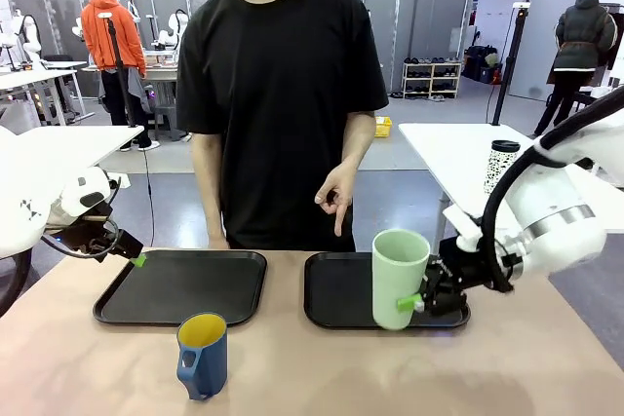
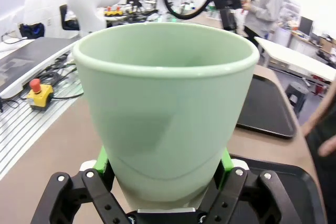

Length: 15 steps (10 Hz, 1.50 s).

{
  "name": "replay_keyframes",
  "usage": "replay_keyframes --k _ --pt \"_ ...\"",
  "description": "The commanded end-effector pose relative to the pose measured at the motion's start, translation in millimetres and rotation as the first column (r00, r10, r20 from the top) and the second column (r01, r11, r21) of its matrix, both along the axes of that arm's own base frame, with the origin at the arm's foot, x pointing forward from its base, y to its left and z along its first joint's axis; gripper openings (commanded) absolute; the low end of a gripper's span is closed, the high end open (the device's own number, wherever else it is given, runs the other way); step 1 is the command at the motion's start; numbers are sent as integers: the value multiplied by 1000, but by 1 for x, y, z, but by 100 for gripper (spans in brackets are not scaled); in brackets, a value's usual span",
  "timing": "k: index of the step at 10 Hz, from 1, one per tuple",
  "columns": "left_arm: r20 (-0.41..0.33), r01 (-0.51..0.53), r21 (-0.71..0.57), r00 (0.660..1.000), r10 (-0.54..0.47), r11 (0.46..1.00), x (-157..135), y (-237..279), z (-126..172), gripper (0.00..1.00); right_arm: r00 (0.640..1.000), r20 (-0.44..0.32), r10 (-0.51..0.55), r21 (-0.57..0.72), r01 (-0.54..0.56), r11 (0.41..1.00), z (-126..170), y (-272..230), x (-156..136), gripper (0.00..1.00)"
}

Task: Sort and store the cups by type.
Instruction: Place the picked Reusable plastic cup into the Flat Tray indicated by the person.

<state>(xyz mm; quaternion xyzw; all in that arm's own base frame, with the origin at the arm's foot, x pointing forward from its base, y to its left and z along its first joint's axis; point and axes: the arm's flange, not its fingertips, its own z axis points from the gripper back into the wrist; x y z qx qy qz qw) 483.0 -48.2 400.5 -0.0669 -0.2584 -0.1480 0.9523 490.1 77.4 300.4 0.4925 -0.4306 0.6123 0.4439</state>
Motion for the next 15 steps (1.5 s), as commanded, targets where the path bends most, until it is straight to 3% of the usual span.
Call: replay_keyframes --k 1,5,9,15 --pt "2 1 0 1000 -1 1000 1 0 1 100 996 -32 -81 44 82 996 12 -12 30 84" --pt "2 1 0 1000 -1 1000 1 0 1 100 983 -62 -175 105 181 978 19 -23 72 84" --pt "2 1 0 1000 -1 1000 1 0 1 100 969 -103 -223 96 232 968 10 -26 86 84" --pt "2 1 0 1000 -1 1000 1 0 1 100 952 -121 -279 58 288 956 -37 -17 106 84"
